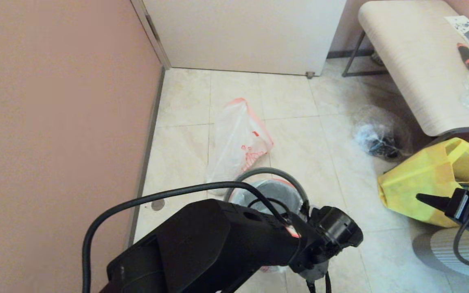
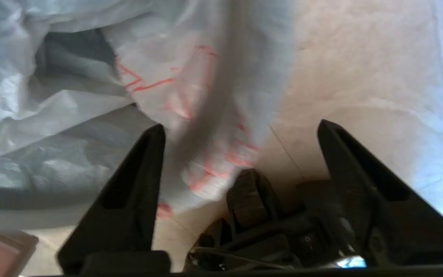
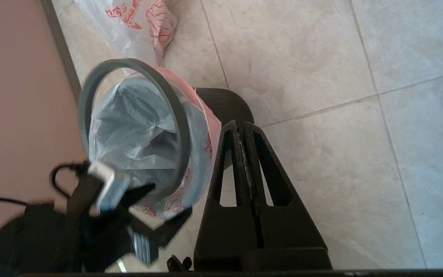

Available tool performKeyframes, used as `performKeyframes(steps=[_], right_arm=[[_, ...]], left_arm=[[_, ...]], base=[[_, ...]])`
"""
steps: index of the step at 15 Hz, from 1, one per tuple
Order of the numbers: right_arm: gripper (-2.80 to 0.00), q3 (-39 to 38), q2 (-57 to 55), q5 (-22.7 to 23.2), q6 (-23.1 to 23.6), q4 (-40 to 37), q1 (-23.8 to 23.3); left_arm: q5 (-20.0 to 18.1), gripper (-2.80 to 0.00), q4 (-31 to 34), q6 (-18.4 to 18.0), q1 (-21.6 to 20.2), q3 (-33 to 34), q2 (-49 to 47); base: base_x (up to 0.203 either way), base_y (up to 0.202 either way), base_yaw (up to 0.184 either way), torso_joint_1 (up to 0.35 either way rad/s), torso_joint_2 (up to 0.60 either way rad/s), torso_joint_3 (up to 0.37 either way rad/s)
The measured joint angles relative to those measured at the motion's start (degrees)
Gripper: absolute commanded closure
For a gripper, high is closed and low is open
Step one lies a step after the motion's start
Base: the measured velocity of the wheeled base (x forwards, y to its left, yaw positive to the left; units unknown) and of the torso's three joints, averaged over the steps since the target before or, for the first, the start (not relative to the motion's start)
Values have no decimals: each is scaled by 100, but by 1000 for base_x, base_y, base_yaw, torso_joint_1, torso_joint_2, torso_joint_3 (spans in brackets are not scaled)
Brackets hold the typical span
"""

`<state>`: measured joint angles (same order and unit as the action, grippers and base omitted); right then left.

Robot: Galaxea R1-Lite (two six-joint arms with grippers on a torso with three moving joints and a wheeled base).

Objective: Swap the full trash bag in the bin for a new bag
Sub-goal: Place the trash can ring on the trash can

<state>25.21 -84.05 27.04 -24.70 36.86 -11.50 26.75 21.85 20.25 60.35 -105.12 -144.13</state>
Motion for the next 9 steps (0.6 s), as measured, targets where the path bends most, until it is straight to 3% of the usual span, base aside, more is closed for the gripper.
performKeyframes(steps=[3, 9], right_arm=[[0, 11, 72, -5, 1, -84, -1], [0, 33, 246, -14, 12, -291, -2]], left_arm=[[-591, -280, 73, 124, -205, 61, 83], [-772, -280, 152, 185, -209, 542, 121]], base=[[0, 0, 0, 0, 0, 0], [0, 0, 0, 0, 0, 0]])
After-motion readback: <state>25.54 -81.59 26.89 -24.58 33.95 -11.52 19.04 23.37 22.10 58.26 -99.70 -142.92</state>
